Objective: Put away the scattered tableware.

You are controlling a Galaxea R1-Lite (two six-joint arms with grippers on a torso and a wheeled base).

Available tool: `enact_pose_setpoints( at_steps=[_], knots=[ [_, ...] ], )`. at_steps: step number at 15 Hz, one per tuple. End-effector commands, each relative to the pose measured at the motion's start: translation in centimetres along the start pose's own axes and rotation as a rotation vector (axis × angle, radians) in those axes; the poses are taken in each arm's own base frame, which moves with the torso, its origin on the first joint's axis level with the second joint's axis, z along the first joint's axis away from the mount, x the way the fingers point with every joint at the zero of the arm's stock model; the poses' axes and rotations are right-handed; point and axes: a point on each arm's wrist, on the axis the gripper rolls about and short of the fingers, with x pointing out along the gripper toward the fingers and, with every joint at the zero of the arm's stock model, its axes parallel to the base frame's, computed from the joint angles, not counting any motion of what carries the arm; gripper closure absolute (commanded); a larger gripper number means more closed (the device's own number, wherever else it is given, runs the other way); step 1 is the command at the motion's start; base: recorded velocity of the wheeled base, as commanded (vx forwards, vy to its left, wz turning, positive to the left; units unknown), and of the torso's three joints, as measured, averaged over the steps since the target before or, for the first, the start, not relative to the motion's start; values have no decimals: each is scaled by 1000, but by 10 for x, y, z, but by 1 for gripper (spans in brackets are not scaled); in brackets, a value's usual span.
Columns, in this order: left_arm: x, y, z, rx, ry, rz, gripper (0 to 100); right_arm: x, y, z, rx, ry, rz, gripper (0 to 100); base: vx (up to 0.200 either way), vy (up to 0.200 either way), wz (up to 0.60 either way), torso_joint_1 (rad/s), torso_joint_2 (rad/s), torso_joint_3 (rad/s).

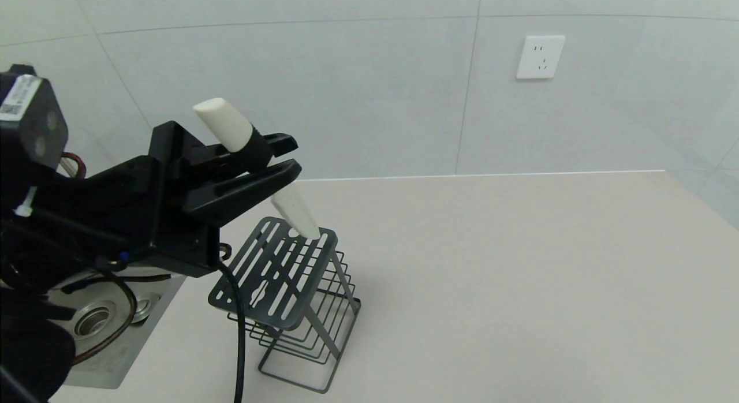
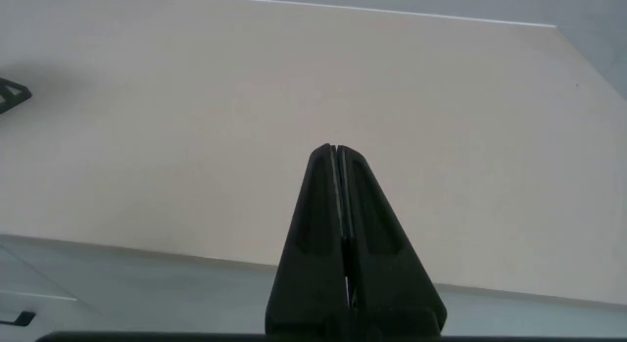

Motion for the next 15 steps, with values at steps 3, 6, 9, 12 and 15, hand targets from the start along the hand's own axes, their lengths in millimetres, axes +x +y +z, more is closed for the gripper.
enact_pose_setpoints(
  at_steps=[3, 6, 9, 12, 15],
  knots=[
    [2, 9, -17, -28, 26, 11, 100, 0, 0, 0, 0, 0, 0, 100, 0, 0, 0, 0, 0, 0],
    [-3, 2, -15, -38, 34, 13, 100, 0, 0, 0, 0, 0, 0, 100, 0, 0, 0, 0, 0, 0],
    [-5, -2, -16, -45, 41, 14, 100, 0, 0, 0, 0, 0, 0, 100, 0, 0, 0, 0, 0, 0],
    [-5, -2, -17, -48, 43, 14, 100, 0, 0, 0, 0, 0, 0, 100, 0, 0, 0, 0, 0, 0],
    [-6, -1, -20, -57, 49, 15, 100, 0, 0, 0, 0, 0, 0, 100, 0, 0, 0, 0, 0, 0]
  ],
)
